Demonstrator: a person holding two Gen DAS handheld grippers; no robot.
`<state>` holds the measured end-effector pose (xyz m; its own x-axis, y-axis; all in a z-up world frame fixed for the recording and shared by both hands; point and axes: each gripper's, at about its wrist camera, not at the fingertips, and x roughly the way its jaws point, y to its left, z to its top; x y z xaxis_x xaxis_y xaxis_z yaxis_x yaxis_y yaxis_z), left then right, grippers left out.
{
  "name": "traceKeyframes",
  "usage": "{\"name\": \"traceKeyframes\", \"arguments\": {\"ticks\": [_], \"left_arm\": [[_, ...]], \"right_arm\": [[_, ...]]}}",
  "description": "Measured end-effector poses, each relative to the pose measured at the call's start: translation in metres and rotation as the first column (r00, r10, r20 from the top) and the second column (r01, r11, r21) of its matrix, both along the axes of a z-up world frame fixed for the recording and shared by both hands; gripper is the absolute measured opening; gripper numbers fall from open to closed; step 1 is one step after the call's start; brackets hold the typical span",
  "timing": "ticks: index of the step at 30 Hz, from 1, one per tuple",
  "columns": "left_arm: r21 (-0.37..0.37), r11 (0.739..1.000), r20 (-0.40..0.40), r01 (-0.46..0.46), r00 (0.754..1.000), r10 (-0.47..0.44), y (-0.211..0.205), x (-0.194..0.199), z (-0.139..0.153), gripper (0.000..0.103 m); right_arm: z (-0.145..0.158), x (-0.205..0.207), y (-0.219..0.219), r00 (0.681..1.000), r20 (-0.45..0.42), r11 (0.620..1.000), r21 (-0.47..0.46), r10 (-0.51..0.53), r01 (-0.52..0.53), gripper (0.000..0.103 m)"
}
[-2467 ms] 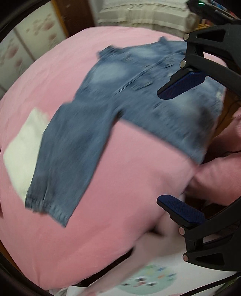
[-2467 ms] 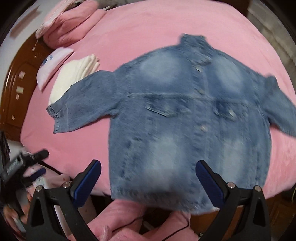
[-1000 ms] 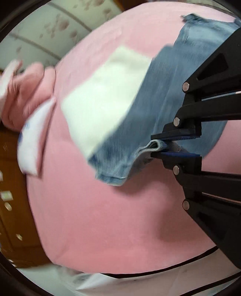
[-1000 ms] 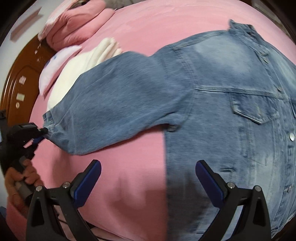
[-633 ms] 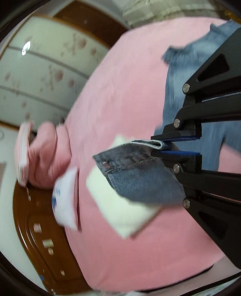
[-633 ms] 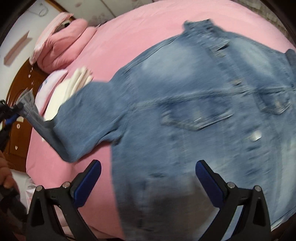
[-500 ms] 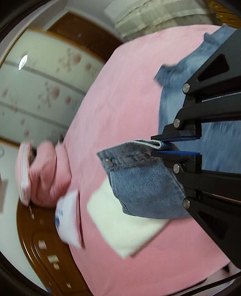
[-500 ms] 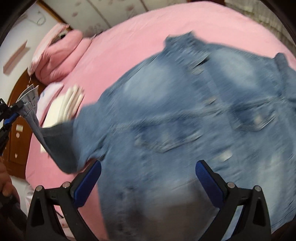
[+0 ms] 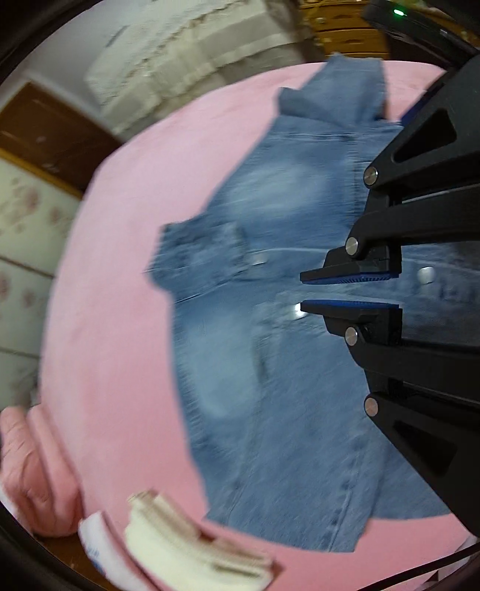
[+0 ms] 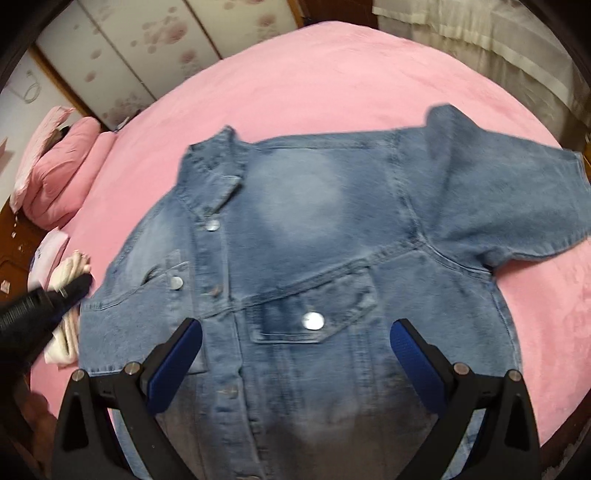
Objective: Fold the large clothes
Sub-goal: 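Lift the sleeve with the left tool, fold it across the jacket front, release, then grasp the folded sleeve cuff with the right tool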
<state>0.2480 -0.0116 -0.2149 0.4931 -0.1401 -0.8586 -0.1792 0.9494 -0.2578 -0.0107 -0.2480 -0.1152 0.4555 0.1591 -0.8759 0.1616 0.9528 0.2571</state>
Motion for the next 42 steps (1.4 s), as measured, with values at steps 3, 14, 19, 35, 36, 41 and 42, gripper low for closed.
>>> {"name": "traceKeyframes", "arguments": {"ticks": [3,14,19,35,36,41,42], "left_arm": [[-0.029,0.998,-0.134,0.048,0.99,-0.051,0.016,-0.009,-0.037,0.044],[0.094,0.995,-0.36,-0.02,0.931,0.052,0.049,-0.05,-0.081,0.077],[0.142,0.988,-0.409,-0.055,0.906,0.11,0.068,-0.071,-0.082,0.077],[0.233,0.94,-0.429,-0.249,0.841,0.329,0.177,-0.128,-0.113,0.077],[0.23,0.938,-0.425,-0.259,0.841,0.336,0.182,-0.13,-0.114,0.077],[0.177,0.937,-0.41,-0.3,0.843,0.348,0.212,-0.14,-0.12,0.077],[0.175,0.937,-0.409,-0.303,0.843,0.349,0.215,-0.141,-0.12,0.077]], "right_arm": [[-0.009,-0.002,-0.01,1.0,-0.025,1.0,0.028,-0.005,0.005,0.102],[-0.034,-0.011,0.014,0.986,-0.08,0.957,0.267,0.143,-0.117,0.091],[-0.043,-0.009,0.04,0.972,-0.102,0.915,0.369,0.212,-0.161,0.082],[-0.096,0.034,0.125,0.919,-0.182,0.886,0.383,0.35,-0.262,0.038],[-0.1,0.037,0.13,0.914,-0.19,0.888,0.372,0.358,-0.27,0.038],[-0.1,0.042,0.139,0.9,-0.187,0.888,0.328,0.394,-0.321,0.034],[-0.098,0.043,0.141,0.896,-0.181,0.885,0.321,0.406,-0.336,0.033]]}}
